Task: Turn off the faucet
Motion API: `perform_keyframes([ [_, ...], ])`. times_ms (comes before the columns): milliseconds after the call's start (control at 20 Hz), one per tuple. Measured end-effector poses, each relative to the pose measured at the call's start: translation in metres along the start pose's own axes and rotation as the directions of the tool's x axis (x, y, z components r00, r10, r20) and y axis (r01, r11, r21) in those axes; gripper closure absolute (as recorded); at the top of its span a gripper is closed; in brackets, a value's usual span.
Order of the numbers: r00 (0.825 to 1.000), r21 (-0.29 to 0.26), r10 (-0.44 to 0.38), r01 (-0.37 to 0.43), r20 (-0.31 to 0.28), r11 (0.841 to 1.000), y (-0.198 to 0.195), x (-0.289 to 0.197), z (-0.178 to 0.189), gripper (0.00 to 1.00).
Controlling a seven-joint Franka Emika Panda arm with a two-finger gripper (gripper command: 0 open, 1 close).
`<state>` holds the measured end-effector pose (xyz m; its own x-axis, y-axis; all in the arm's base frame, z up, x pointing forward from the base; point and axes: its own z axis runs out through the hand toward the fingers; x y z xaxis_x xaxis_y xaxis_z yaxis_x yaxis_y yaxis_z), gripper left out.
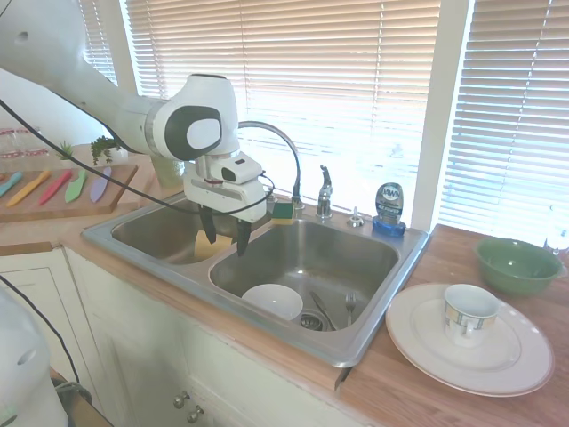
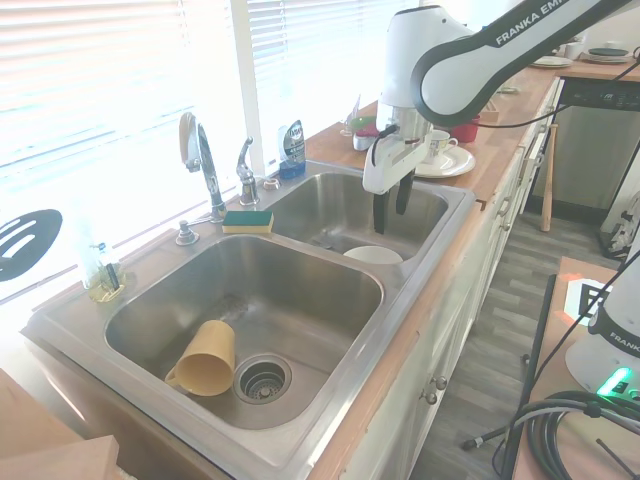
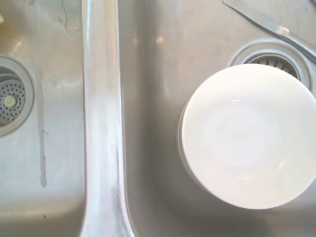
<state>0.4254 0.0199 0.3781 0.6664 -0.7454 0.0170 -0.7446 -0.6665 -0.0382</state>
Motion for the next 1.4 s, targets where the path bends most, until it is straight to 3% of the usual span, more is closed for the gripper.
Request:
perform_keyframes([
  [100,1.0,-0.003,-0.003,0.003,-0.003,1.0,0.0,0.0,0.0,0.0],
  [150,1.0,-0.003,-0.003,0.003,-0.003,1.0,0.0,0.0,0.0,1.0],
  [1050,0.998,0.021,0.035,-0.034,-0.049,0.999,0.01,0.006,0.008,1.0],
  [1400,0.992,0.067,0.07,-0.064,-0.101,0.996,-0.004,0.02,-0.01,1.0],
])
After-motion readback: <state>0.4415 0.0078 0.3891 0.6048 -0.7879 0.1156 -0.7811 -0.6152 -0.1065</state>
